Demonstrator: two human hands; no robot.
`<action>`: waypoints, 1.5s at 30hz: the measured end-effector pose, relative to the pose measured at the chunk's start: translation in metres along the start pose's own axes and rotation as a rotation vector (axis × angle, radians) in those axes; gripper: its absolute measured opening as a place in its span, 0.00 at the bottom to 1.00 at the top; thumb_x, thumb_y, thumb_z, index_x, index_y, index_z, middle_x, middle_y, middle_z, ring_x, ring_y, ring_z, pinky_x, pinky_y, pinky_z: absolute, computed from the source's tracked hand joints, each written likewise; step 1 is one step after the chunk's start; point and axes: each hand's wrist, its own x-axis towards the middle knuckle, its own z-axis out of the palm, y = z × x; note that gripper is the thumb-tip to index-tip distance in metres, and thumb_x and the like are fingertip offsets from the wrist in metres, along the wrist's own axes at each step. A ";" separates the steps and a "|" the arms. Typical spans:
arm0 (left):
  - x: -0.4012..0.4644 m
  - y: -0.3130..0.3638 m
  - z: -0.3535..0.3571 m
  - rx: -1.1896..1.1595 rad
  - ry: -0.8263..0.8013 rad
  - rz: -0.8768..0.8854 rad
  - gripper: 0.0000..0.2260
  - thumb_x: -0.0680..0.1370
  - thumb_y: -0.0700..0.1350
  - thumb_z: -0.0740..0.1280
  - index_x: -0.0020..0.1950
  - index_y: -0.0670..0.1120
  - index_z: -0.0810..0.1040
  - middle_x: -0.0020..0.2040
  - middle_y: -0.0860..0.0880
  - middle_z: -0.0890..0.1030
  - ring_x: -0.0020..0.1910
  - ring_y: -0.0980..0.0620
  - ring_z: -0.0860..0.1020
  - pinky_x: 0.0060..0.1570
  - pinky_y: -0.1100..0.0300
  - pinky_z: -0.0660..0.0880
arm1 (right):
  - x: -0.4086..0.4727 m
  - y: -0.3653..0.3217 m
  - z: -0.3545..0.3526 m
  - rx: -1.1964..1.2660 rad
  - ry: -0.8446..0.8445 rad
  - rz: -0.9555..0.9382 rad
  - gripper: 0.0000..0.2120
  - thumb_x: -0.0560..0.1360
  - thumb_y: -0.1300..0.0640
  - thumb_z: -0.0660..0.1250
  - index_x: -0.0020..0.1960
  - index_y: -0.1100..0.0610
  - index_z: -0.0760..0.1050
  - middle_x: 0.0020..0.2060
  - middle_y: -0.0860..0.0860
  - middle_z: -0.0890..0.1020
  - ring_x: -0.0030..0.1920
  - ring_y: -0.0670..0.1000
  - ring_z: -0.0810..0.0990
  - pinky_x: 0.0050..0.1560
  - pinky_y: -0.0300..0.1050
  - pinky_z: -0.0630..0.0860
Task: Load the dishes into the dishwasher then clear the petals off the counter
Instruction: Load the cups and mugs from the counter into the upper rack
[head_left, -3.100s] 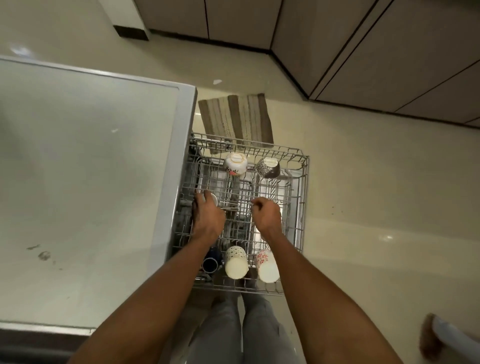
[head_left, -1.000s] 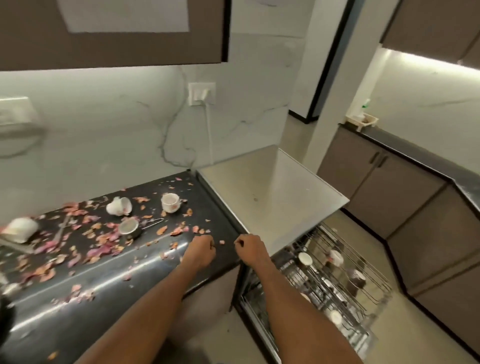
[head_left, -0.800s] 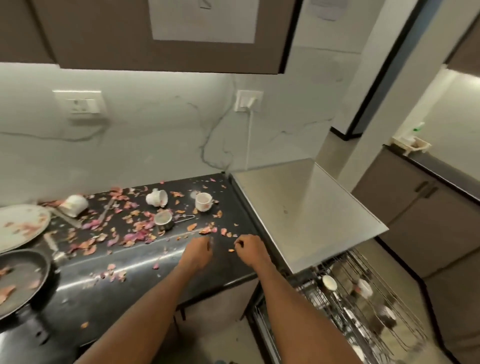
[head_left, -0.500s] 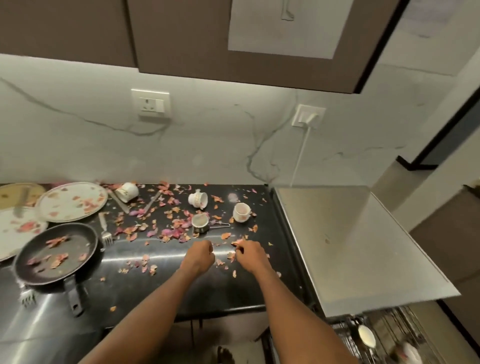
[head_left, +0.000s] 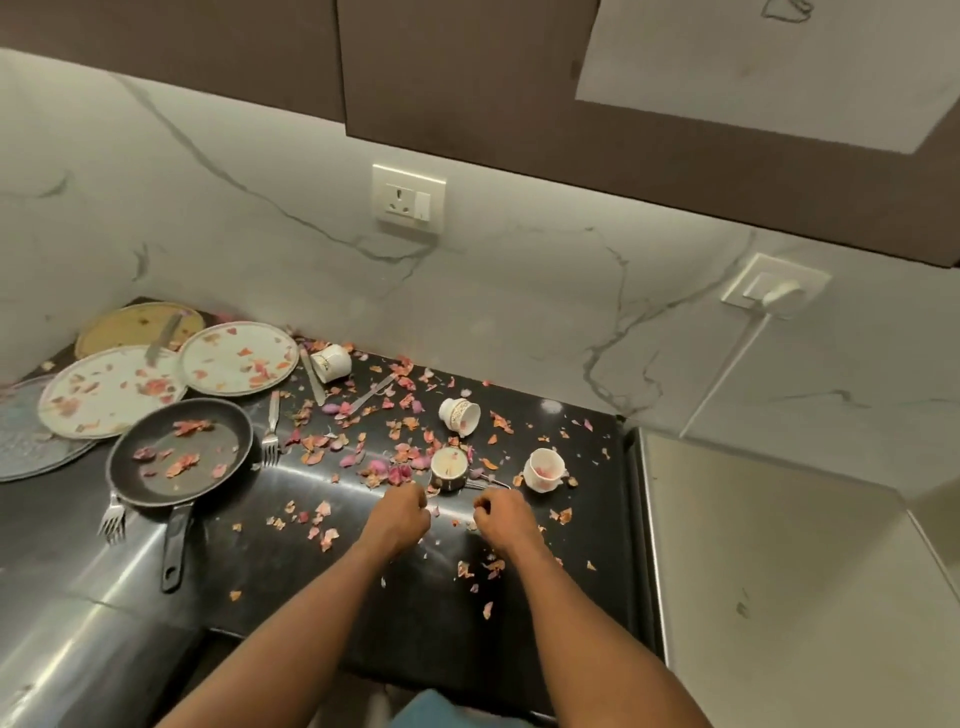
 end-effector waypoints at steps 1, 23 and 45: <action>0.001 -0.003 0.001 -0.003 0.006 -0.018 0.05 0.78 0.39 0.65 0.51 0.45 0.79 0.46 0.47 0.82 0.45 0.51 0.79 0.48 0.56 0.79 | 0.007 0.000 0.000 -0.011 0.009 -0.011 0.10 0.79 0.57 0.64 0.53 0.56 0.84 0.51 0.55 0.85 0.51 0.54 0.83 0.55 0.53 0.80; 0.008 -0.051 -0.013 -0.034 0.047 -0.276 0.07 0.79 0.43 0.65 0.51 0.45 0.82 0.46 0.47 0.84 0.44 0.50 0.82 0.50 0.53 0.80 | 0.096 -0.028 0.020 -0.061 -0.063 0.072 0.45 0.69 0.39 0.77 0.79 0.47 0.60 0.73 0.54 0.70 0.73 0.60 0.68 0.70 0.60 0.65; -0.004 -0.018 -0.008 -0.784 0.179 -0.379 0.09 0.83 0.43 0.64 0.61 0.53 0.75 0.52 0.47 0.80 0.50 0.46 0.81 0.50 0.51 0.81 | 0.033 -0.048 0.010 0.995 -0.390 0.183 0.27 0.70 0.33 0.74 0.54 0.57 0.84 0.46 0.55 0.88 0.51 0.56 0.86 0.55 0.52 0.80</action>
